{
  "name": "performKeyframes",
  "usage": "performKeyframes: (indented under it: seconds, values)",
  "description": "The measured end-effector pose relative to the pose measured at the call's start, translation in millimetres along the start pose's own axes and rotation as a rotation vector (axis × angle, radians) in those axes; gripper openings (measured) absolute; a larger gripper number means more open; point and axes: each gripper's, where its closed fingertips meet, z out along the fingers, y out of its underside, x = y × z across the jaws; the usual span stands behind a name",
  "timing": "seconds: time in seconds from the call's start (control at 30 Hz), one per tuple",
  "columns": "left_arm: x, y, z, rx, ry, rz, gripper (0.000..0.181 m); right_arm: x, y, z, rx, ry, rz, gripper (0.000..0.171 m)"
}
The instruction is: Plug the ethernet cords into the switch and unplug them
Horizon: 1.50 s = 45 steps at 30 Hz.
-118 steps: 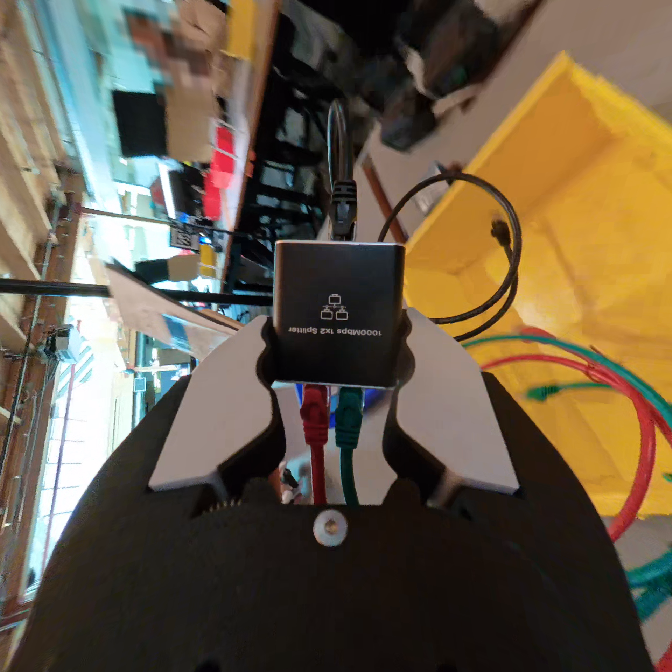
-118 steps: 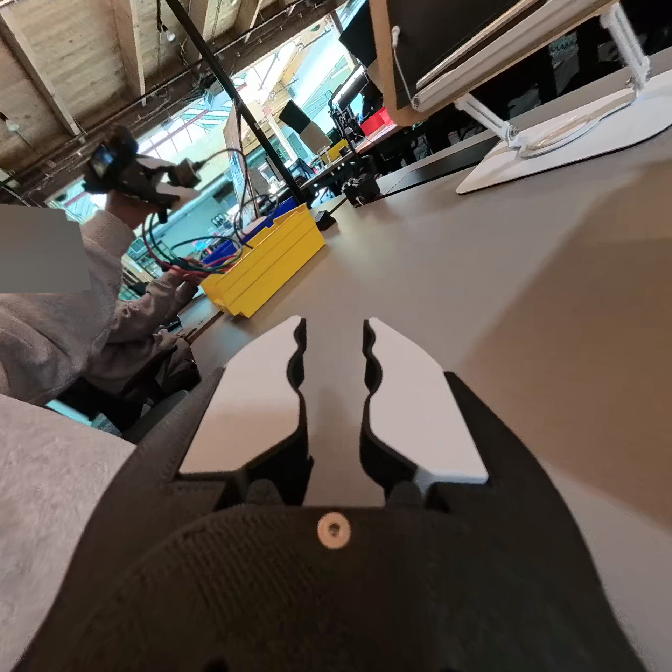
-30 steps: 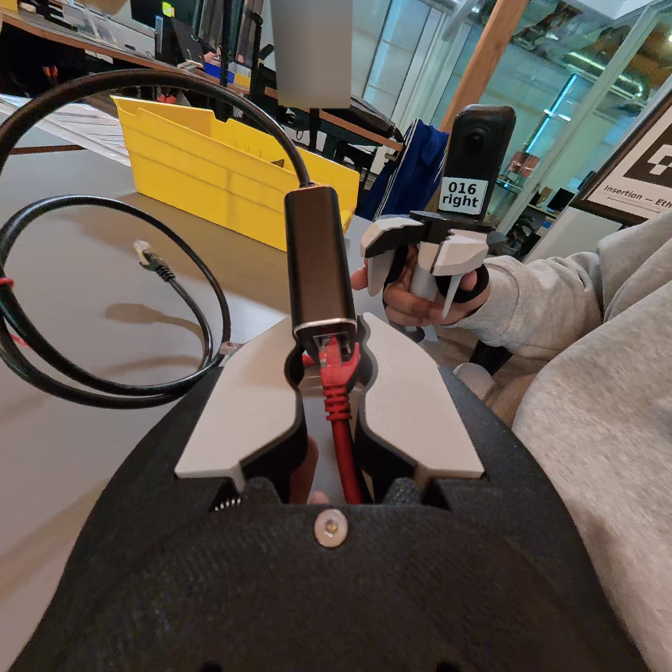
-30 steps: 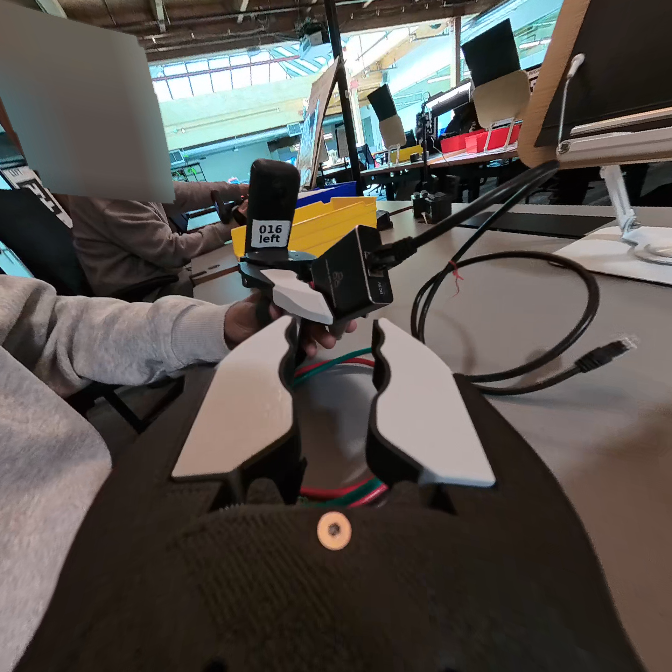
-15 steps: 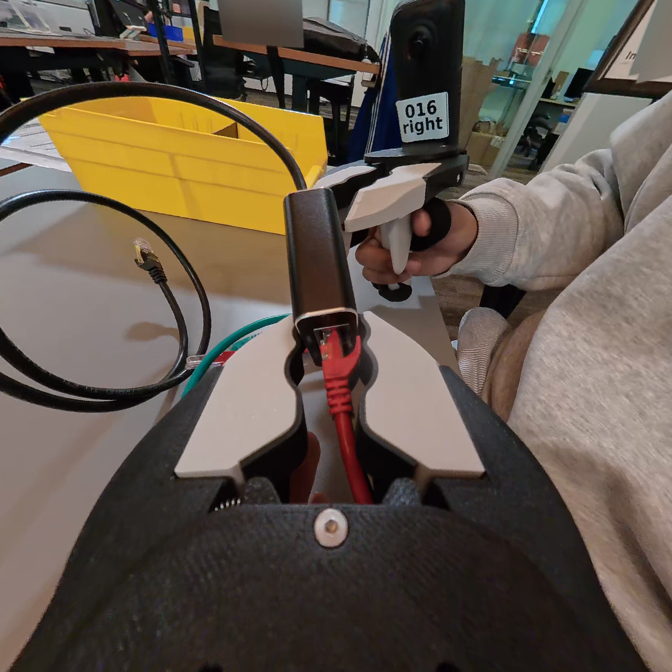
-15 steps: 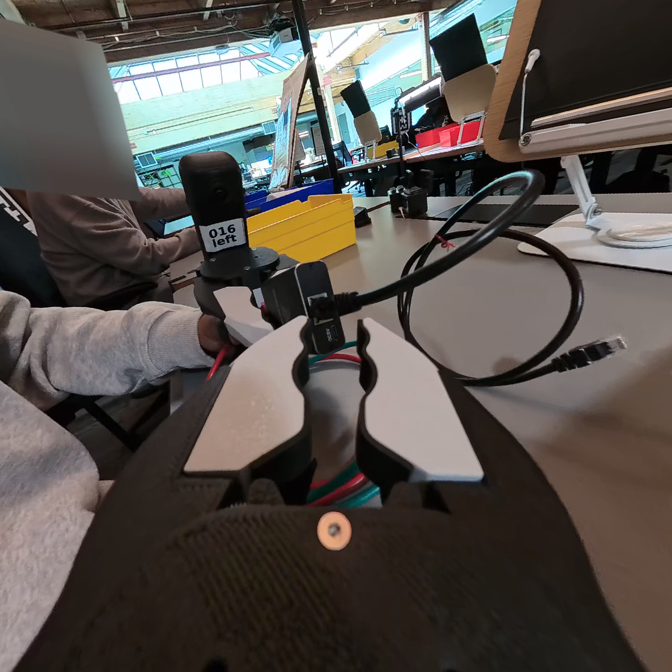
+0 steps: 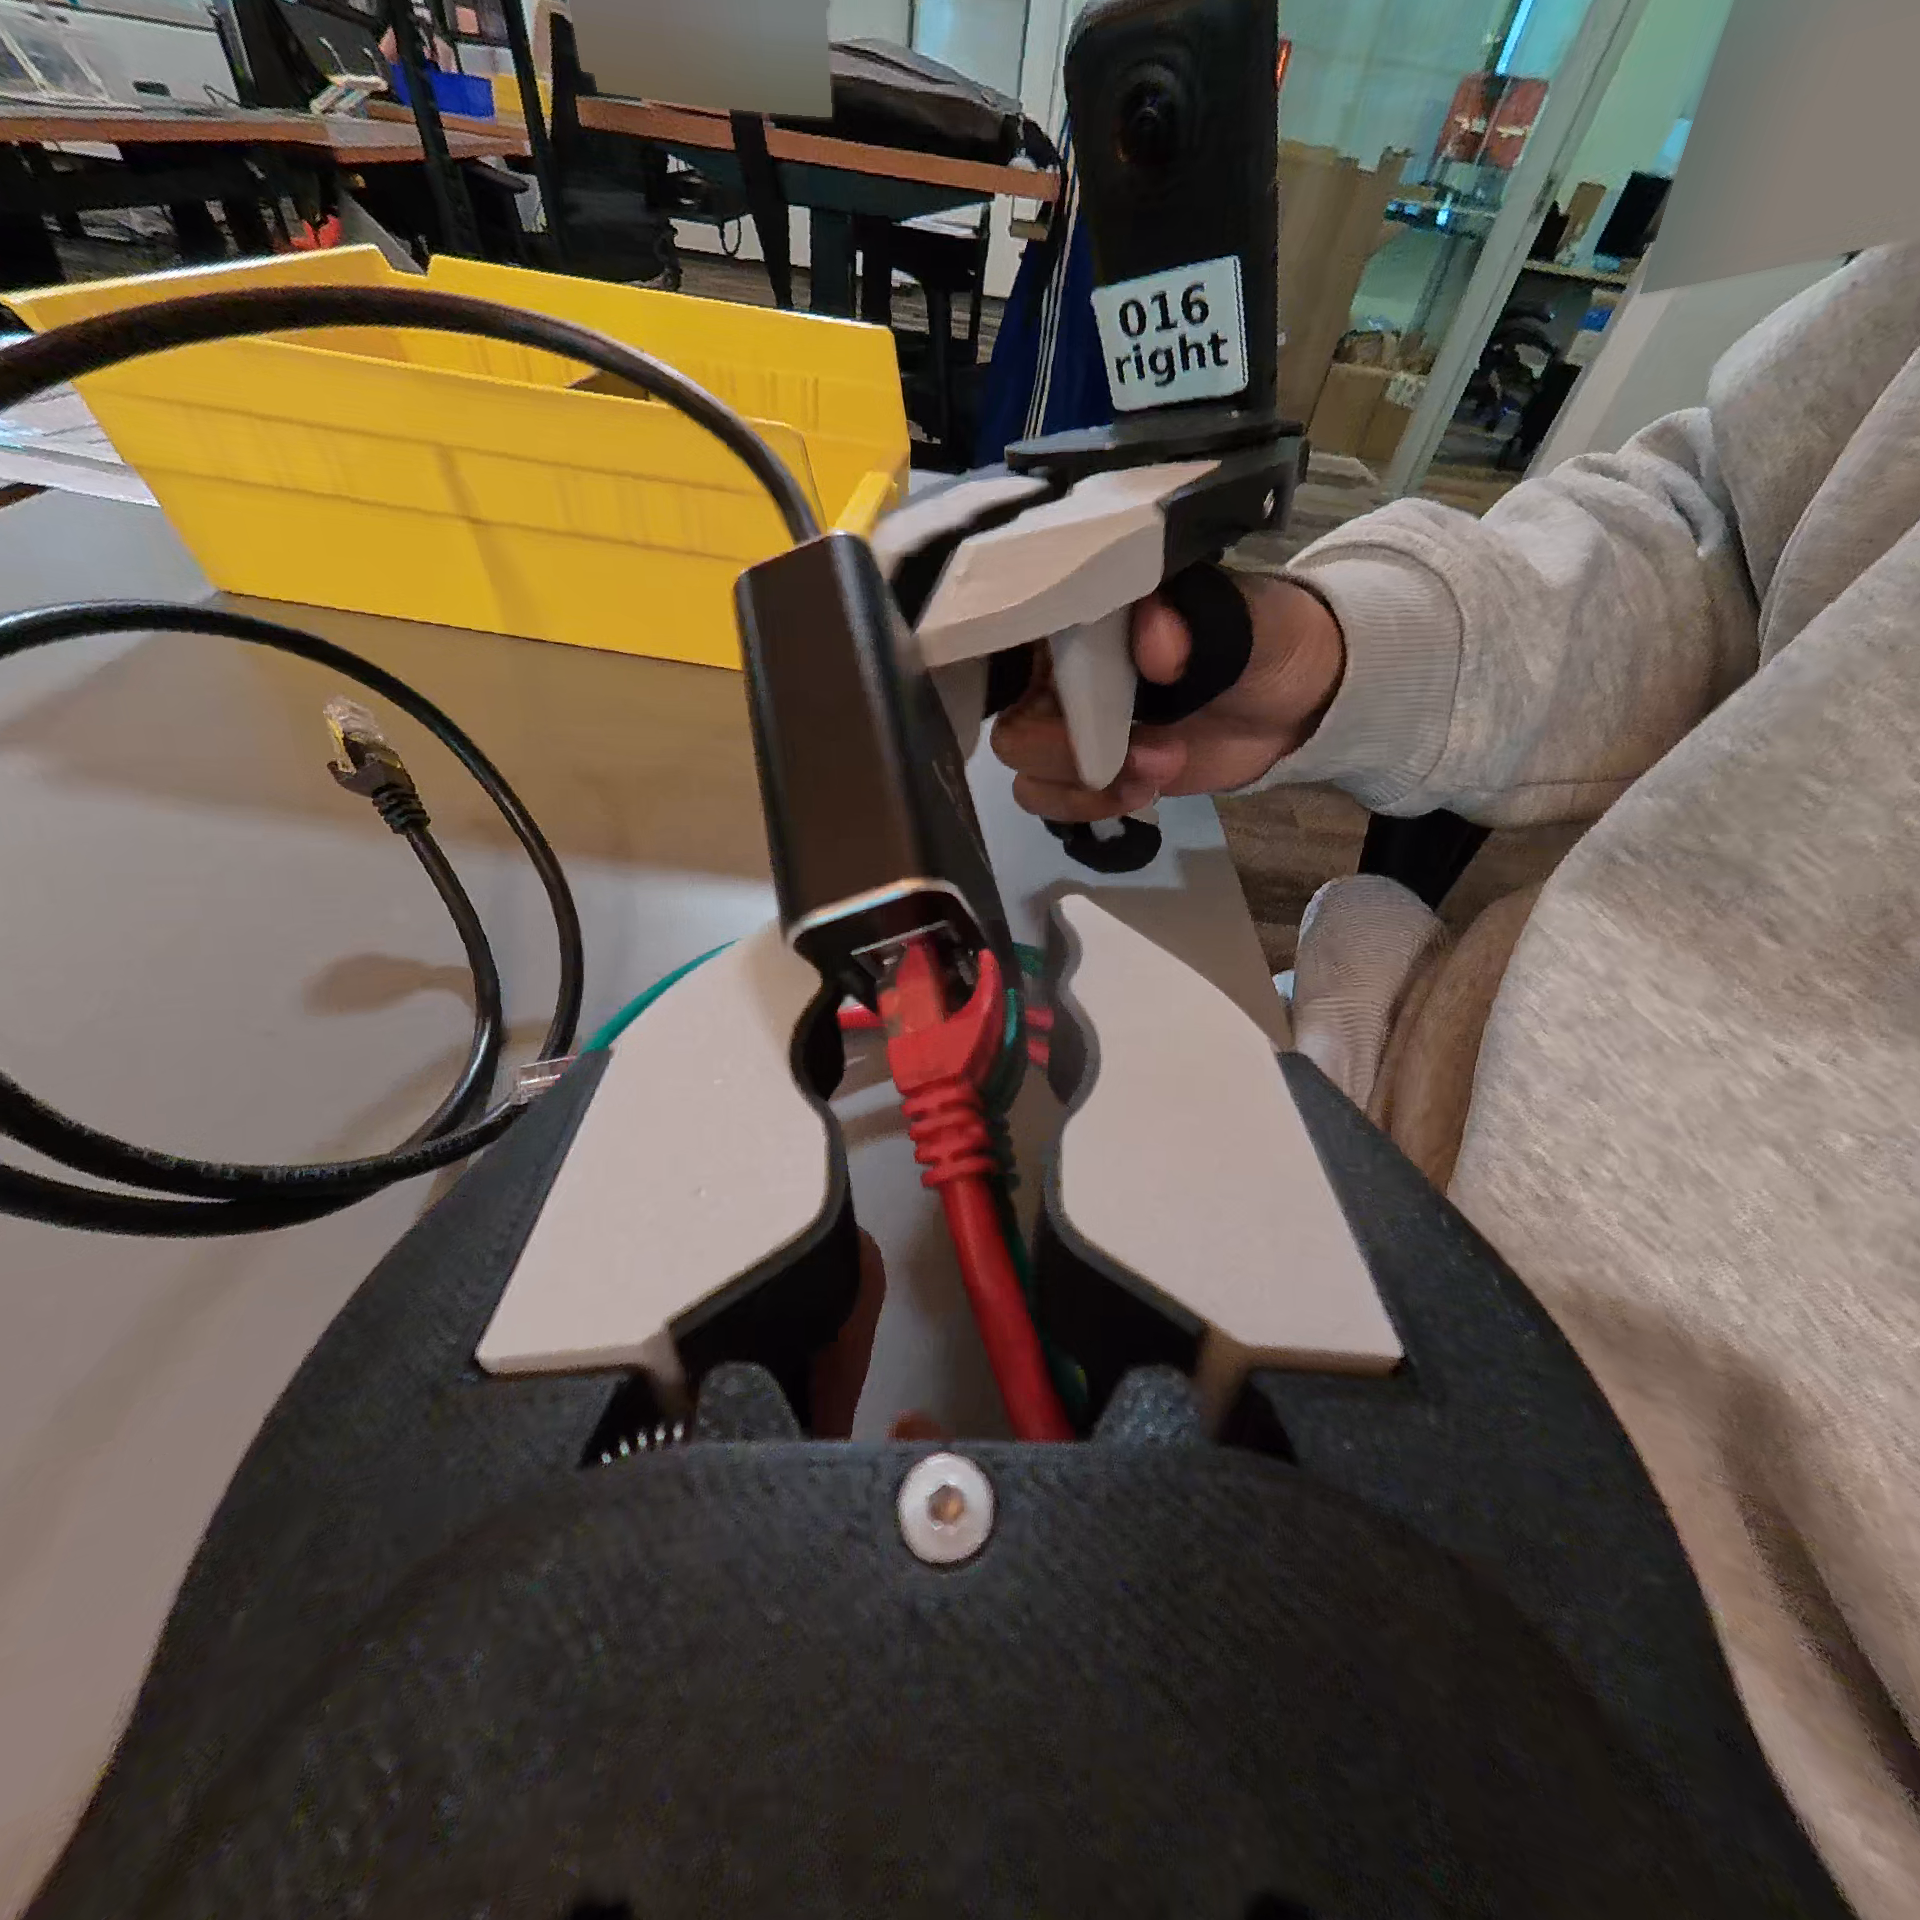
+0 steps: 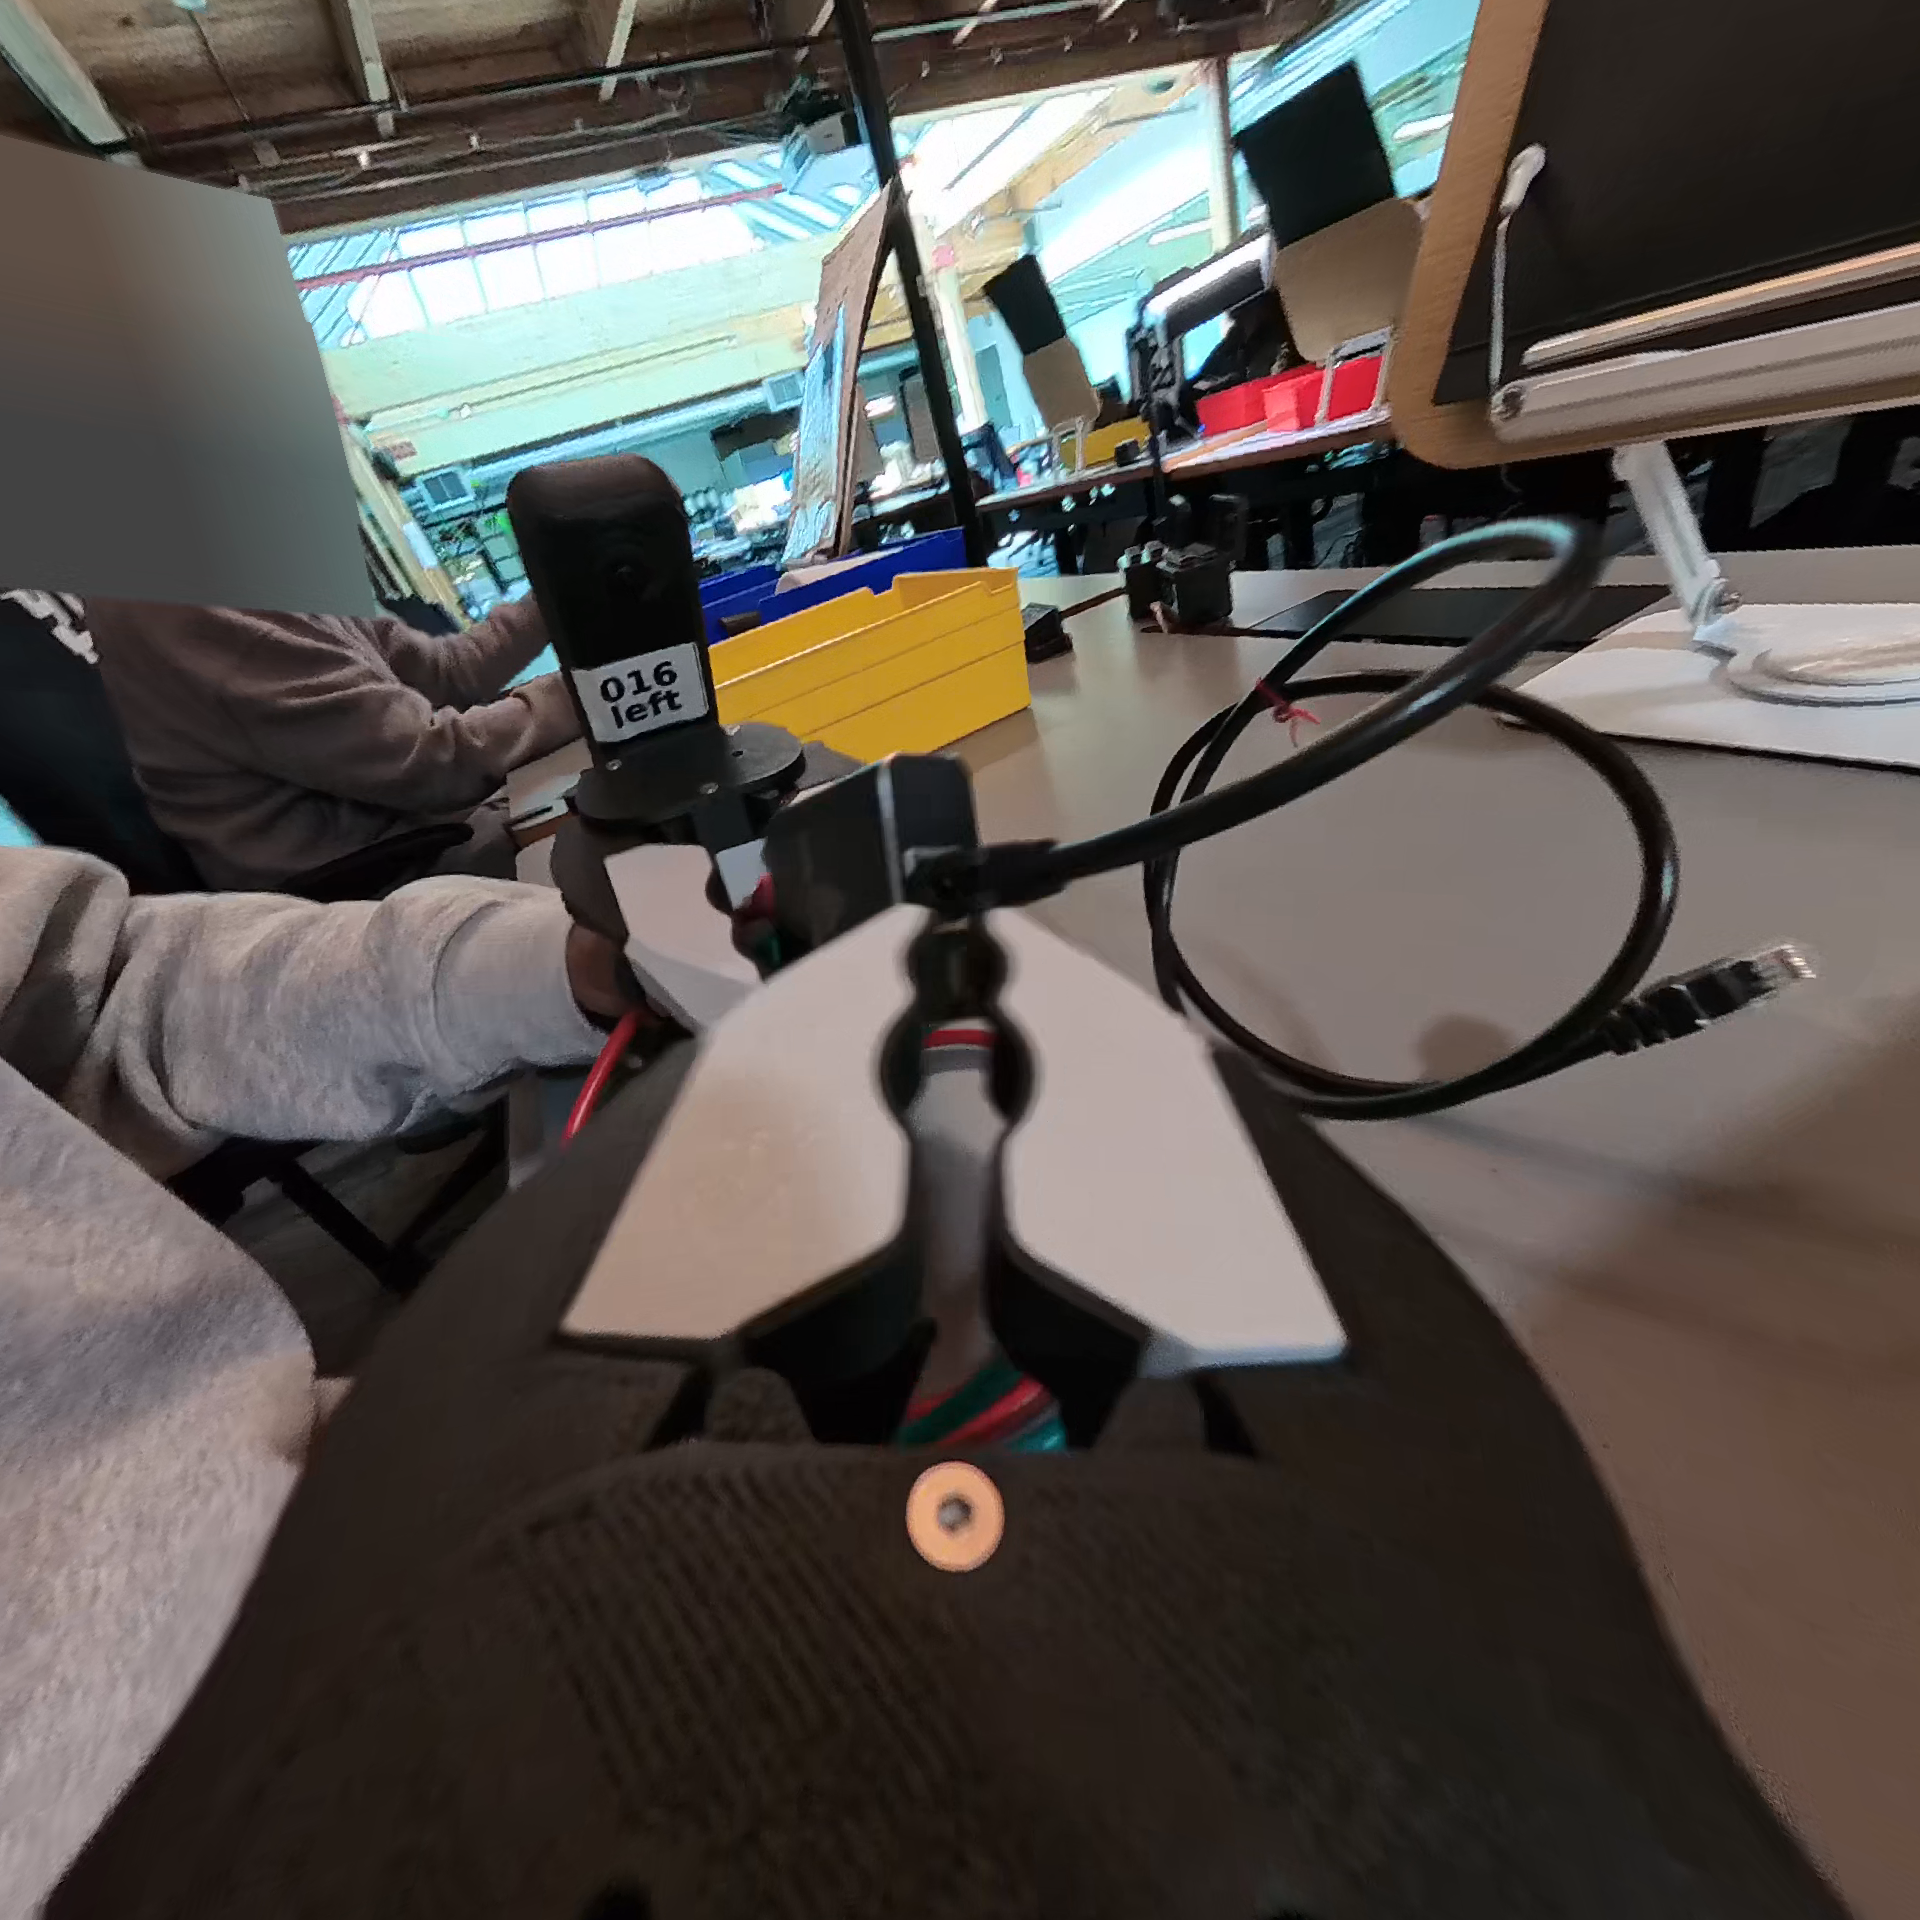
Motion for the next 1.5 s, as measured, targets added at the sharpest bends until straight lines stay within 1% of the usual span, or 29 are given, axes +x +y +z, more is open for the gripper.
performKeyframes:
  seconds: [0.03, 0.07, 0.17, 0.23, 0.27, 0.3, 0.43, 0.53, 0.57, 0.63, 0.67, 0.7, 0.77, 0.83, 0.9, 0.97, 1.2, 1.3, 1.5]
  values:
    - [1.0, -2.3, 1.7, 0.017, 0.008, -0.015, 0.042, -0.1, 2.1, 1.2, -0.015, 0.004, -0.005, 0.0]
    - [1.0, -3.1, 2.8, 0.024, 0.009, -0.036, 0.045, 2.1, 1.2, 1.7, -0.009, 0.029, -0.021, 0.0]
    - [0.8, -5.7, 3.5, 0.049, 0.024, -0.084, 0.041, -0.5, -2.2, 1.9, 0.013, 0.048, -0.085, 0.0]
    - [2.2, -8.0, 2.7, 0.075, 0.051, -0.126, 0.042, -7.2, 2.8, 5.0, -0.01, 0.006, -0.084, 0.0]
    - [1.0, -8.6, 2.4, 0.083, 0.046, -0.138, 0.038, -10.5, 5.4, 6.7, -0.025, -0.012, -0.074, 0.0]
    - [-2.6, -8.8, 1.5, 0.087, 0.023, -0.144, 0.028, -12.3, 4.8, 7.6, -0.021, -0.015, -0.068, 0.0]
    - [-6.2, -12.5, -0.9, 0.117, 0.007, -0.141, 0.028, -16.1, 2.9, 6.9, -0.017, -0.024, -0.098, 0.004]
    - [-9.7, -14.9, -4.8, 0.132, -0.015, -0.123, 0.028, -17.0, 0.5, 4.1, -0.019, -0.018, -0.147, 0.011]
    - [-11.3, -13.6, -5.5, 0.118, -0.032, -0.103, 0.028, -12.7, -0.7, 1.8, -0.027, 0.016, -0.192, 0.015]
    - [-17.2, -6.4, -5.2, 0.049, -0.104, -0.025, 0.028, 3.4, -6.4, -6.4, -0.037, 0.136, -0.307, 0.023]
    - [-19.6, -2.0, -4.3, 0.003, -0.144, 0.029, 0.028, 7.8, -12.8, -11.0, -0.019, 0.177, -0.358, 0.028]
    - [-19.8, 1.7, -3.0, -0.037, -0.169, 0.083, 0.029, 7.7, -18.7, -14.4, 0.004, 0.19, -0.399, 0.029]
    - [-15.0, 5.9, 1.4, -0.081, -0.172, 0.154, 0.029, -3.0, -19.7, -14.9, 0.008, 0.139, -0.48, 0.032]
    - [-10.8, 10.2, 5.3, -0.109, -0.158, 0.191, 0.029, -12.0, -8.3, -11.2, -0.061, 0.097, -0.608, 0.038]
    - [-10.2, 16.7, 6.5, -0.155, -0.163, 0.253, 0.029, -12.6, 0.3, -9.5, -0.125, 0.115, -0.752, 0.038]
    - [-10.4, 22.7, 6.3, -0.198, -0.171, 0.311, 0.028, -11.8, 5.7, -9.9, -0.163, 0.124, -0.832, 0.034]
    - [-8.0, 32.4, 8.7, -0.253, -0.159, 0.382, 0.028, -0.1, 28.2, -9.7, -0.305, 0.111, -0.822, 0.032]
    - [-6.8, 37.0, 10.5, -0.28, -0.155, 0.415, 0.028, 0.2, 34.4, -9.5, -0.34, 0.106, -0.849, 0.025]
    - [-8.8, 42.6, 11.3, -0.312, -0.164, 0.445, 0.028, 0.6, 43.6, -9.5, -0.392, 0.1, -0.898, 0.024]
